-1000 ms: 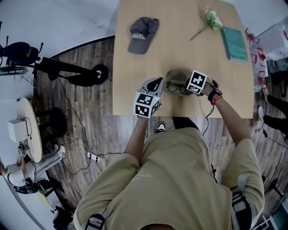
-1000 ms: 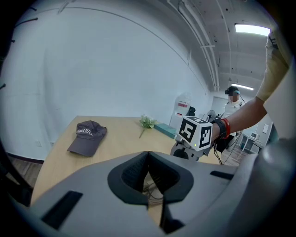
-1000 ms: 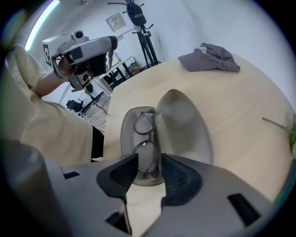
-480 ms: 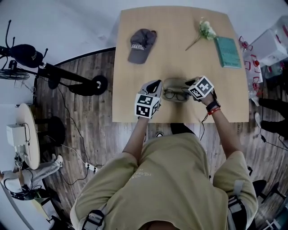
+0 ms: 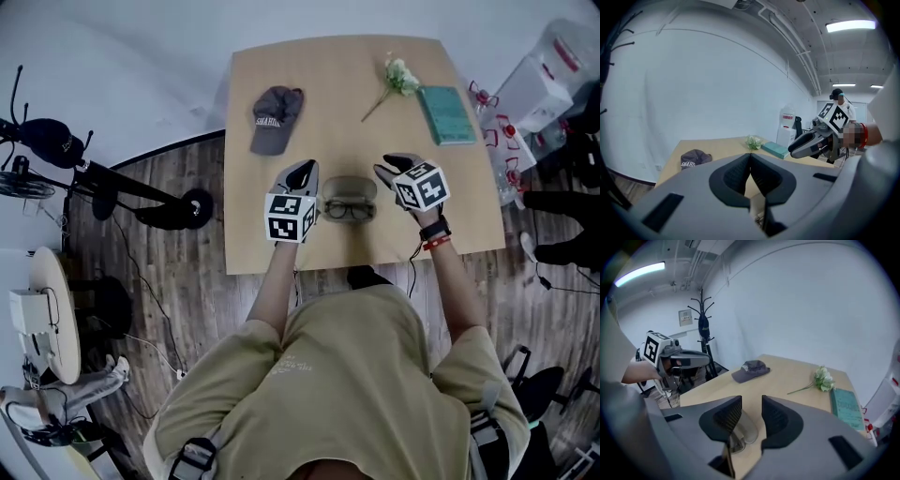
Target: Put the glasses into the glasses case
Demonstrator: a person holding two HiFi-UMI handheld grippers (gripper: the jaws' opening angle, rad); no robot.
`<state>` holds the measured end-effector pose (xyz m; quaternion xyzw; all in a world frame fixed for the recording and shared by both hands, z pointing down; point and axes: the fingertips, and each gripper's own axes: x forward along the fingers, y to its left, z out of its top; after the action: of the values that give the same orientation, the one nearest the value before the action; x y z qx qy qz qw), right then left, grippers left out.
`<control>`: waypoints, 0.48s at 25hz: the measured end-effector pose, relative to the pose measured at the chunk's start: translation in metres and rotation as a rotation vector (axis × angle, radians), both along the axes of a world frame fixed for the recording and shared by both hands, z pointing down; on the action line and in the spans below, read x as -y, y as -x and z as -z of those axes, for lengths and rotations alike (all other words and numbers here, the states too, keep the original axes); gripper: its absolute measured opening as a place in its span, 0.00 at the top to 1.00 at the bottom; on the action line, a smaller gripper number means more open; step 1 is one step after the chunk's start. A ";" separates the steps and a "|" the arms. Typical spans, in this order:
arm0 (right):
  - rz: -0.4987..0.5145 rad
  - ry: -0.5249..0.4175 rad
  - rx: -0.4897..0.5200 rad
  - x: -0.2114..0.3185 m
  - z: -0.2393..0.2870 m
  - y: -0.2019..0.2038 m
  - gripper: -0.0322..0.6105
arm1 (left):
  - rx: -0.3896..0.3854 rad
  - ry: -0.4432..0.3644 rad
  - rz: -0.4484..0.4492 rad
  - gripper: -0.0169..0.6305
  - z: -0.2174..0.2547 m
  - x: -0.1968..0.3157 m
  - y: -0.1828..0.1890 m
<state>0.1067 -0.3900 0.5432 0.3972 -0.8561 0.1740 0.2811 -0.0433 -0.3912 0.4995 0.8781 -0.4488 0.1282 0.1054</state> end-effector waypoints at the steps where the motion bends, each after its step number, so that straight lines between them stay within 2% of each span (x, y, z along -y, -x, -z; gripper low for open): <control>1: -0.023 -0.031 0.010 0.001 0.010 -0.003 0.72 | 0.001 -0.014 0.001 0.94 0.006 0.000 -0.001; 6: -0.117 -0.158 0.069 0.000 0.054 -0.005 0.75 | 0.003 -0.083 0.000 0.94 0.035 -0.002 -0.006; 12: -0.170 -0.239 0.147 -0.016 0.084 -0.003 0.82 | -0.007 -0.154 -0.008 0.94 0.065 -0.013 -0.021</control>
<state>0.1100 -0.3741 0.4593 0.4850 -0.8523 0.1228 0.1525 -0.0223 -0.3782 0.4341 0.8858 -0.4535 0.0909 0.0387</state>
